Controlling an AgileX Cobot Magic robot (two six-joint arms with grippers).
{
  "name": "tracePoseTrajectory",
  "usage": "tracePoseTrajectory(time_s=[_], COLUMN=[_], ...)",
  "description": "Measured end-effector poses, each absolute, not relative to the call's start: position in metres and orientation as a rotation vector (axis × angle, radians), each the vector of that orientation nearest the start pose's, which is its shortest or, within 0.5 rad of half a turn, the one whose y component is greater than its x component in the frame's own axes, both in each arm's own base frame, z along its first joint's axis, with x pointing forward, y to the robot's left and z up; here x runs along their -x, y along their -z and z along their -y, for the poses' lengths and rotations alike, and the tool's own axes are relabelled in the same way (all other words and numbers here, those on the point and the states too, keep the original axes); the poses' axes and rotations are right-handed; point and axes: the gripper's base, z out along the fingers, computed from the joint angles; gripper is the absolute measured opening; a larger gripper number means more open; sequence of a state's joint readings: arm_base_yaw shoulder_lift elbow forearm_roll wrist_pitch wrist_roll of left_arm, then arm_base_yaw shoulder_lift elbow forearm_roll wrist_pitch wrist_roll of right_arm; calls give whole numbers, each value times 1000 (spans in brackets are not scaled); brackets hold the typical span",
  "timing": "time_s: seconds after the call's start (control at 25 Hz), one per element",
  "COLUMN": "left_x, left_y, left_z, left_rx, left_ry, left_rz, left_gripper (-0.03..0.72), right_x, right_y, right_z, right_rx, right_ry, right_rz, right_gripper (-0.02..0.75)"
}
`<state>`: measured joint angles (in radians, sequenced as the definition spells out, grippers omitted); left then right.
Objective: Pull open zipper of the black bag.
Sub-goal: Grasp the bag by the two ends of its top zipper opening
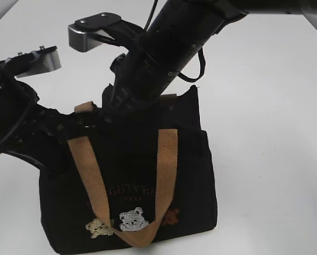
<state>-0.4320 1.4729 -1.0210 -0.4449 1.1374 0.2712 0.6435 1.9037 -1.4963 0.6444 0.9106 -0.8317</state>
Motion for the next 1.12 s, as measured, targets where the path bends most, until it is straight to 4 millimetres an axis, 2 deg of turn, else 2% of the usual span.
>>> tracePoseTrajectory(time_s=[0.24,0.44,0.72,0.96,1.12], left_x=[-222,-221,-220,-220,-219], left_y=[-256,-255,-255,-255,-254], left_z=[141,141,141,140,140], left_rx=[-801,-808,-812,-816,-822], left_ry=[635,636,638,633,629], left_rz=[-2945,-2957,-2963,-2969,-2975], left_gripper=[36,36,36,36,36], right_x=[-306,-307,-299,-293,-295], right_y=[-248,-258,-246,-243,-231], right_z=[-279,-278,-278,-285,-287], right_rx=[1417,1373,1508,1603,1636], right_ry=[-723,-732,-793,-782,-768], right_rz=[-2216,-2181,-2219,-2157,-2170], right_gripper=[200,200,204,235,240])
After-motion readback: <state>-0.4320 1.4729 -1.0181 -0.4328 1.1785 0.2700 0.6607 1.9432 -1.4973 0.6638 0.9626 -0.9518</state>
